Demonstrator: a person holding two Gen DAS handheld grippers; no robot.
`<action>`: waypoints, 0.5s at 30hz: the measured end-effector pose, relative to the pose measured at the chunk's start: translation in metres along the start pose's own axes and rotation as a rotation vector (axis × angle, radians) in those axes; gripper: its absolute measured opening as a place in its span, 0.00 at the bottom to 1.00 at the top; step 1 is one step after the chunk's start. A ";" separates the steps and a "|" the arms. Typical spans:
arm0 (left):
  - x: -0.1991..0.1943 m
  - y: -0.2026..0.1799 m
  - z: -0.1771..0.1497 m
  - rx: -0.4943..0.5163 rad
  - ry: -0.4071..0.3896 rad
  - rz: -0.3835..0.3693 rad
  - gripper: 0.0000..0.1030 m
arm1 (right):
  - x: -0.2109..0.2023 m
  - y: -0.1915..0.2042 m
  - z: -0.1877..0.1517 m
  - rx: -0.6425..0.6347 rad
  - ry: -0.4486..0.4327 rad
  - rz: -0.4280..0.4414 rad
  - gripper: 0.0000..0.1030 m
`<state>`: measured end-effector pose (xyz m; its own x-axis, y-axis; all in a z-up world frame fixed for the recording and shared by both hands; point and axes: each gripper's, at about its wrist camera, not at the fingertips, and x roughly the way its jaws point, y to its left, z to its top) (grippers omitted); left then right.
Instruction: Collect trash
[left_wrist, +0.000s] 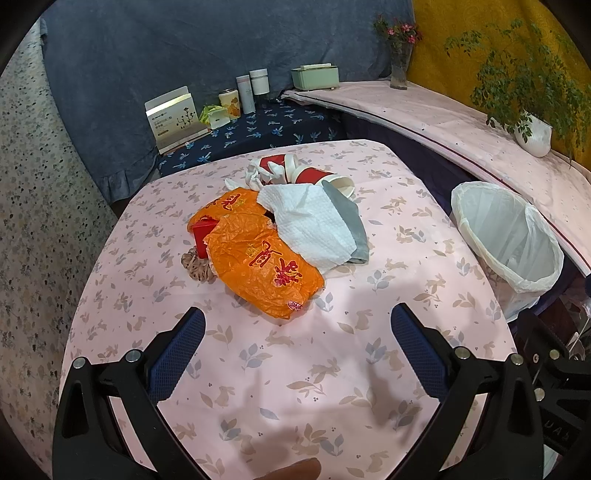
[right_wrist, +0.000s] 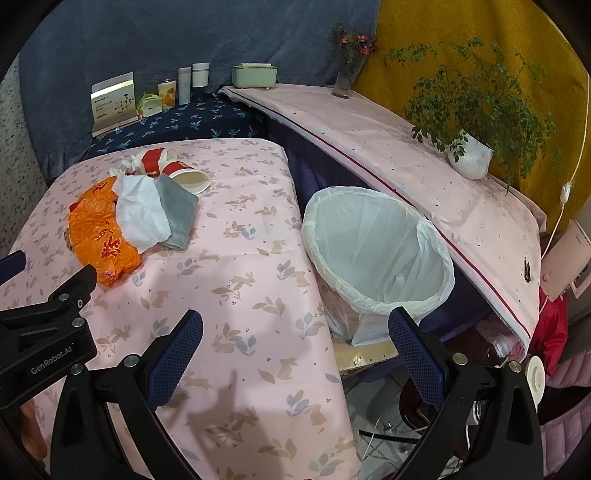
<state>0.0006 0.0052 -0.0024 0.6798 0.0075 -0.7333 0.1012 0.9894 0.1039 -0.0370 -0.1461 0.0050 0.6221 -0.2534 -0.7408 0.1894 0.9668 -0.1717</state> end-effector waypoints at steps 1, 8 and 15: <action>0.000 0.000 0.000 0.000 0.001 -0.001 0.93 | 0.000 0.000 0.000 0.000 0.001 -0.001 0.93; 0.000 0.002 0.000 -0.002 -0.003 -0.001 0.93 | 0.000 0.002 0.000 -0.014 -0.028 -0.013 0.93; -0.001 0.000 0.002 -0.004 -0.006 0.001 0.93 | 0.002 0.005 0.000 -0.013 -0.019 -0.024 0.93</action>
<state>0.0016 0.0044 0.0000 0.6844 0.0072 -0.7291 0.0981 0.9899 0.1019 -0.0347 -0.1418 0.0033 0.6316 -0.2773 -0.7241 0.1949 0.9607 -0.1979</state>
